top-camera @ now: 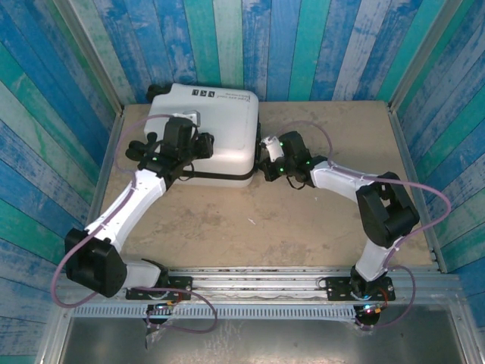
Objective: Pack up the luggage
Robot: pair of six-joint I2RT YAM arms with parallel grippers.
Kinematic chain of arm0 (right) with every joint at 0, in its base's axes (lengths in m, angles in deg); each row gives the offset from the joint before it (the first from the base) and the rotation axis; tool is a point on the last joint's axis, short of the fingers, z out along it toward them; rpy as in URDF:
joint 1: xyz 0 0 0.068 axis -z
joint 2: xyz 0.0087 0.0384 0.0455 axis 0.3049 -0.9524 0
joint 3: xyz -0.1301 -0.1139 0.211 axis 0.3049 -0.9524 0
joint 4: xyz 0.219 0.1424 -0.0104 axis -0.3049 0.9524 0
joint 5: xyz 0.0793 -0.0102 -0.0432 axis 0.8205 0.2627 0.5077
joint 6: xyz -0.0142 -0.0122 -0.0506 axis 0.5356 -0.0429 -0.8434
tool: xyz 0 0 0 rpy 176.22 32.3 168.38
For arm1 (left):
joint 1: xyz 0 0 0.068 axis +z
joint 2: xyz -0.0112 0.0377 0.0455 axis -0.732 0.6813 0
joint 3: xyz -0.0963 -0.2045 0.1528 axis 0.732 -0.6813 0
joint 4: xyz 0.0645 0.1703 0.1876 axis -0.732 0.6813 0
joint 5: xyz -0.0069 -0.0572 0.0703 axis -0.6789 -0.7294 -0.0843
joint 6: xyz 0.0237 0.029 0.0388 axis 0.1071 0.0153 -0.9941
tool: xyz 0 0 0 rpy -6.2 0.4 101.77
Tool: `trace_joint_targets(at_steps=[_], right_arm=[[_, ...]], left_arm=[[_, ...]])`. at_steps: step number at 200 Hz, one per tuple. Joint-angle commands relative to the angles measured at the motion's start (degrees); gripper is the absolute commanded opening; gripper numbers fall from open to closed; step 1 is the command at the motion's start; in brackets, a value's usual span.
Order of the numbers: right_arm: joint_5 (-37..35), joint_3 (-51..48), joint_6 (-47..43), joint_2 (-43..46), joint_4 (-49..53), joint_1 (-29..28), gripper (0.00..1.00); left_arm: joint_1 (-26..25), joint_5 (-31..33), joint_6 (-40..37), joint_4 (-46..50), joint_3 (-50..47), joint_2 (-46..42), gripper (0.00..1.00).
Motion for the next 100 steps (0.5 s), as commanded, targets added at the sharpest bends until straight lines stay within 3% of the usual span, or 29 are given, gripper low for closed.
trace_joint_targets(at_steps=[1,80,86,100], right_arm=[[-0.6,4.3,-0.7,-2.4,0.2,2.4,0.00],[5.3,11.3,5.1,-7.2,4.7,6.1,0.01],[6.0,11.9,4.9,-7.5,5.5,6.3,0.03],[7.3,15.0,4.9,-8.7,9.9,7.4,0.20]], left_arm=[[0.0,1.4,0.1,10.4,-4.5,3.6,0.47],[0.0,2.9,0.2,8.1,-10.8,1.8,0.39],[0.0,3.0,0.1,7.9,-11.2,1.6,0.39],[0.0,3.7,-0.1,8.1,-11.6,1.2,0.38]])
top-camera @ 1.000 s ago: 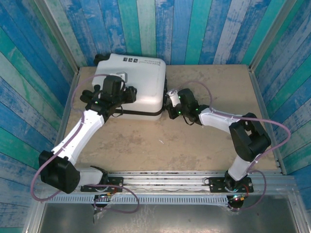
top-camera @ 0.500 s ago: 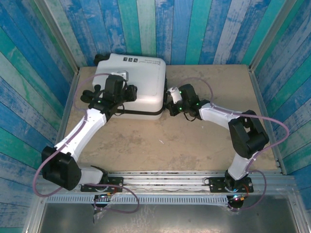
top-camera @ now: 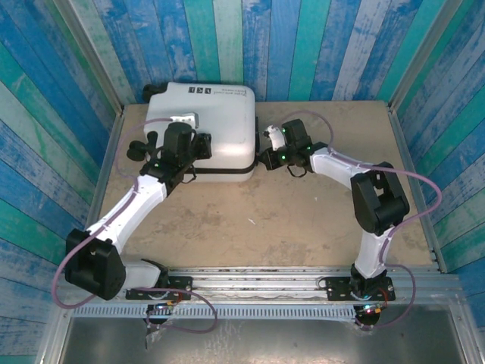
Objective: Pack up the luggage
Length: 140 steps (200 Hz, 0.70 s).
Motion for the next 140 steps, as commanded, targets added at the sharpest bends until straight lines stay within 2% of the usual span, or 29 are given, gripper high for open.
trace_joint_targets(at_steps=[1,21,37,81,107,112,140], right_arm=[[-0.3,5.1,1.6,-2.1,3.6,3.0,0.21],[2.8,7.6,4.6,-3.5,6.5,6.3,0.42],[8.4,9.4,9.3,-5.1,5.4,10.0,0.46],[16.9,19.6,13.7,-12.7,5.0,12.9,0.55],[20.4,24.7,16.3,-17.7,4.9,12.8,0.58],[21.0,25.4,16.8,-18.6,4.8,12.8,0.59],[22.0,29.0,17.4,-22.8,5.7,11.8,0.59]], left_arm=[[0.0,1.3,0.1,17.5,-5.7,2.6,0.38],[-0.1,2.7,-0.4,17.2,-5.7,0.5,0.38],[0.0,3.4,-0.7,16.2,-5.7,-2.3,0.42],[-0.2,3.7,-0.1,10.1,-7.7,-16.1,0.76],[-0.1,4.5,0.9,7.9,-9.8,-23.8,1.00],[-0.1,4.3,0.9,8.0,-9.7,-24.8,0.94],[-0.2,4.8,2.8,12.7,-9.4,-27.7,0.93]])
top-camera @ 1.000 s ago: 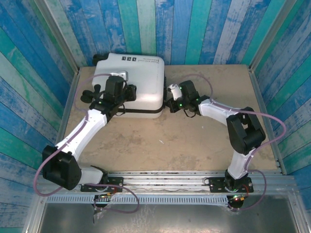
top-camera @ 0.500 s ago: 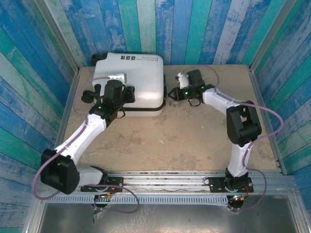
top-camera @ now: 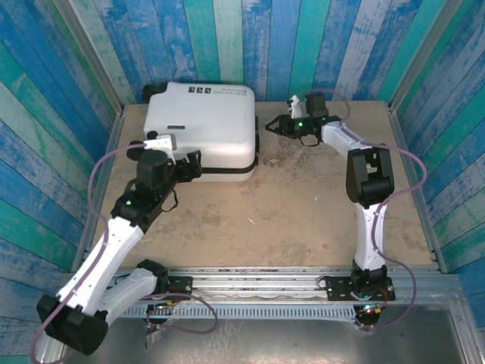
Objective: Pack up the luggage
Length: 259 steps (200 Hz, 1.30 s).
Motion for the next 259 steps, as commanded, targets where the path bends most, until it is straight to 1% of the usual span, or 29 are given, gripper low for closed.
trace_joint_targets(at_steps=[1,9,26,53,81,92,111,120,131,146,153,156,161,166,188,203,219,226,241,259], right_arm=[[3.8,3.2,2.0,-3.7,2.0,-0.9,0.59],[3.8,4.4,1.8,-4.9,2.9,-1.3,0.59],[4.5,6.9,1.5,-7.1,3.7,-2.3,0.60],[4.9,12.2,0.5,-11.0,5.6,-4.1,0.60],[5.2,17.8,-0.1,-15.0,8.2,-5.6,0.56],[4.8,18.6,-0.6,-15.8,9.0,-6.0,0.51],[3.3,17.3,-2.1,-15.1,10.4,-6.4,0.30],[1.7,15.6,-2.7,-13.9,10.4,-6.6,0.27],[-0.8,13.3,-3.6,-12.3,10.4,-6.8,0.26],[-2.4,11.1,-4.8,-10.8,10.9,-6.9,0.26],[-3.0,10.8,-5.1,-10.8,11.3,-6.9,0.28],[-3.3,10.8,-5.3,-10.8,11.6,-6.9,0.31],[-3.6,11.1,-5.5,-10.9,12.2,-6.9,0.36],[-3.8,11.5,-5.6,-11.1,12.6,-7.0,0.37],[-4.9,14.6,-6.4,-12.5,14.6,-7.6,0.41],[-6.6,18.5,-7.3,-14.1,17.2,-8.3,0.41],[-8.4,22.4,-8.3,-15.9,19.7,-9.3,0.38],[-9.8,23.7,-8.7,-16.4,20.8,-9.8,0.35],[-12.1,24.0,-9.1,-16.2,21.6,-10.4,0.23],[-14.7,20.3,-9.0,-13.3,21.4,-11.0,0.11]], left_arm=[[0.0,1.3,2.1,4.0,0.3,-2.9,0.93],[0.1,1.9,3.6,5.2,-0.3,-3.8,0.94],[0.1,2.1,7.3,7.0,-2.8,-6.4,1.00],[0.0,1.0,15.3,6.5,-9.8,-11.4,0.90],[0.0,-0.3,22.9,5.5,-16.1,-14.1,0.80],[0.0,0.5,24.8,6.0,-17.2,-14.4,0.77],[0.1,4.3,26.3,8.0,-17.8,-13.5,0.75],[0.0,6.0,26.7,8.4,-18.2,-12.6,0.74],[0.1,7.4,27.2,8.1,-18.7,-11.1,0.74],[0.1,6.8,27.4,5.5,-19.8,-8.9,0.73],[0.0,6.4,27.8,4.2,-20.6,-7.9,0.72],[0.0,6.1,28.1,3.5,-20.9,-7.6,0.72],[0.0,5.8,28.3,2.6,-21.5,-7.0,0.72],[0.0,5.3,28.5,1.7,-22.0,-6.6,0.72],[0.0,3.8,29.0,-1.2,-23.8,-5.8,0.70],[0.0,3.7,28.7,-1.1,-24.1,-6.0,0.70],[0.0,4.3,28.3,-0.3,-23.8,-6.9,0.70],[0.0,4.5,28.2,-0.1,-23.6,-7.3,0.70],[0.1,4.9,27.9,0.2,-23.0,-7.7,0.70],[0.0,4.9,27.6,0.1,-22.2,-6.8,0.69]])
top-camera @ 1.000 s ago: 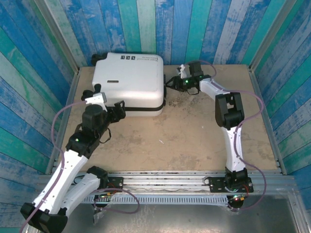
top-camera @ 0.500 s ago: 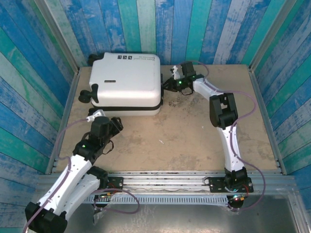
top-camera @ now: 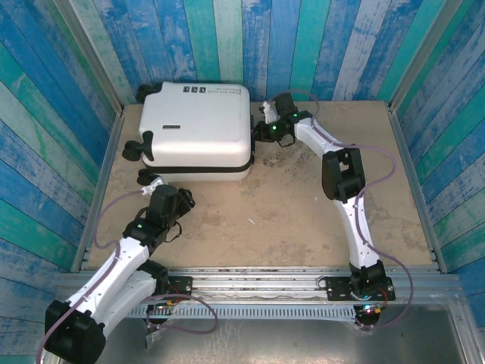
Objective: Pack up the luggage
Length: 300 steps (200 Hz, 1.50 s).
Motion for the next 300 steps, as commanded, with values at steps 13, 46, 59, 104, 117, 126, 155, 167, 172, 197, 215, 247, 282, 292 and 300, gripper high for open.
trace_joint_targets(at_steps=[13,46,59,104,117,126,155,167,172,197,215,247,282,292,300], right_arm=[[-6.4,-8.6,-1.6,5.1,1.3,-2.4,0.04],[-8.7,-33.3,7.8,20.0,-12.6,-0.6,0.00],[-10.1,-42.2,10.8,25.9,-17.0,0.1,0.00],[-14.7,-64.0,17.8,42.2,-24.9,-0.8,0.00],[-16.1,-67.9,19.3,45.3,-26.3,-2.0,0.00],[-17.3,-70.7,20.1,47.7,-27.3,-3.3,0.00],[-20.5,-77.7,21.9,53.6,-29.2,-7.0,0.00],[-21.3,-80.5,22.3,56.3,-30.1,-8.2,0.01],[-21.4,-81.5,22.1,57.0,-30.5,-8.6,0.02],[-21.8,-85.9,20.9,61.8,-31.2,-11.1,0.11],[-22.2,-88.3,20.1,65.3,-29.6,-11.4,0.23],[-26.5,-91.9,15.0,76.8,-20.4,-11.4,0.45],[-24.5,-98.4,5.4,90.9,-21.5,-11.4,0.47],[-20.3,-101.9,1.8,94.4,-26.8,-13.5,0.47],[-19.2,-104.6,-0.6,96.7,-30.7,-14.6,0.48]], left_arm=[[0.1,0.8,-0.7,-1.4,2.3,1.6,0.70],[0.0,0.3,-2.3,-2.8,5.1,8.1,0.68],[0.0,0.4,-3.2,-3.3,6.3,9.7,0.68],[0.1,1.3,-5.3,-4.1,8.3,9.3,0.69],[0.1,0.7,-5.3,-4.3,7.9,8.1,0.69],[0.0,0.2,-5.6,-4.1,7.7,6.9,0.68],[0.0,-1.1,-7.2,-2.1,7.0,0.7,0.67],[0.0,-1.7,-8.3,-1.0,7.2,-2.8,0.67],[0.0,-2.2,-8.9,-0.5,7.5,-4.3,0.66],[0.1,-3.9,-12.0,1.9,9.6,-10.6,0.66],[0.1,-5.9,-13.5,3.1,11.8,-12.9,0.67],[0.0,-11.1,-17.3,4.7,18.3,-10.6,0.71],[0.0,-14.0,-24.0,4.8,25.0,-3.4,0.77],[-0.1,-14.5,-25.8,4.1,26.0,-1.3,0.78],[-0.2,-14.9,-27.1,3.7,26.8,0.4,0.80]])
